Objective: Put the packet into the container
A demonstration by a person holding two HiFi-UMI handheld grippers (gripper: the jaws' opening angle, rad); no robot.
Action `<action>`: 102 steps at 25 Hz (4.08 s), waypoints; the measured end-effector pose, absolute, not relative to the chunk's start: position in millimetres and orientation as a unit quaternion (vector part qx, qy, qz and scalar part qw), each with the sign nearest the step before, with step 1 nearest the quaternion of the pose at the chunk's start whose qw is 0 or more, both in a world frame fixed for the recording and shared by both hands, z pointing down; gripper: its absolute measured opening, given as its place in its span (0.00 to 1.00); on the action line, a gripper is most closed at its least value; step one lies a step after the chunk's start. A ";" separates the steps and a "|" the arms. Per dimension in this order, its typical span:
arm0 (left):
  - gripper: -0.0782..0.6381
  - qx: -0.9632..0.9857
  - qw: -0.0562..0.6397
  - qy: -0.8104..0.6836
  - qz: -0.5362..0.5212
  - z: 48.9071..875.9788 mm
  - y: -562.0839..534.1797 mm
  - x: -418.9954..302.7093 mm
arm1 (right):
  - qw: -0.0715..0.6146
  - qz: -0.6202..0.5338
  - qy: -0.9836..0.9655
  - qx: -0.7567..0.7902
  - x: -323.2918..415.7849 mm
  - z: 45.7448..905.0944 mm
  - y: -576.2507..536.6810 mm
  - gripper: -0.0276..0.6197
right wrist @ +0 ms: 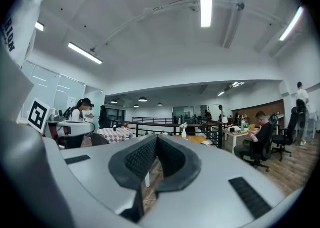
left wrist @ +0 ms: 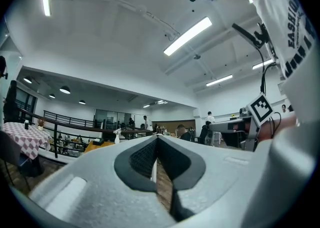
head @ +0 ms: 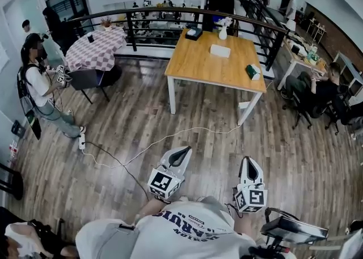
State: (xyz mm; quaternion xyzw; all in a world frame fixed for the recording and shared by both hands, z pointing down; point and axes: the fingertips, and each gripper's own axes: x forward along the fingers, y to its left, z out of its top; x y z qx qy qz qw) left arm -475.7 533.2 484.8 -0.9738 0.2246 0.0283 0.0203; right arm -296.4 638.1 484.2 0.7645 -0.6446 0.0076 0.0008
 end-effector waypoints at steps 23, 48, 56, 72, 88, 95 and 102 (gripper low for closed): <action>0.11 -0.975 0.009 0.220 0.034 481.2 476.5 -387.4 | 0.002 -0.023 -0.630 0.776 -211.1 475.7 585.8 0.06; 0.11 -0.972 0.002 0.237 0.006 519.1 324.3 -188.7 | 0.023 0.039 -0.656 0.753 -12.7 526.8 394.5 0.05; 0.11 -0.966 -0.013 0.257 -0.005 525.8 291.5 -185.9 | 0.018 0.042 -0.669 0.742 -0.8 525.5 352.1 0.05; 0.11 -0.973 -0.003 0.232 0.008 516.7 185.5 -142.1 | 0.030 0.053 -0.652 0.756 34.7 530.9 258.1 0.05; 0.11 -0.976 -0.001 0.217 0.020 487.9 17.8 -158.0 | 0.032 0.046 -0.643 0.764 12.0 493.7 98.7 0.05; 0.11 -0.979 -0.005 0.200 0.022 494.7 -21.7 -164.0 | 0.020 0.063 -0.633 0.771 -3.2 502.2 66.0 0.05; 0.11 -0.981 -0.010 0.190 0.019 503.4 -32.7 -161.3 | 0.048 0.061 -0.622 0.779 5.5 508.3 53.4 0.05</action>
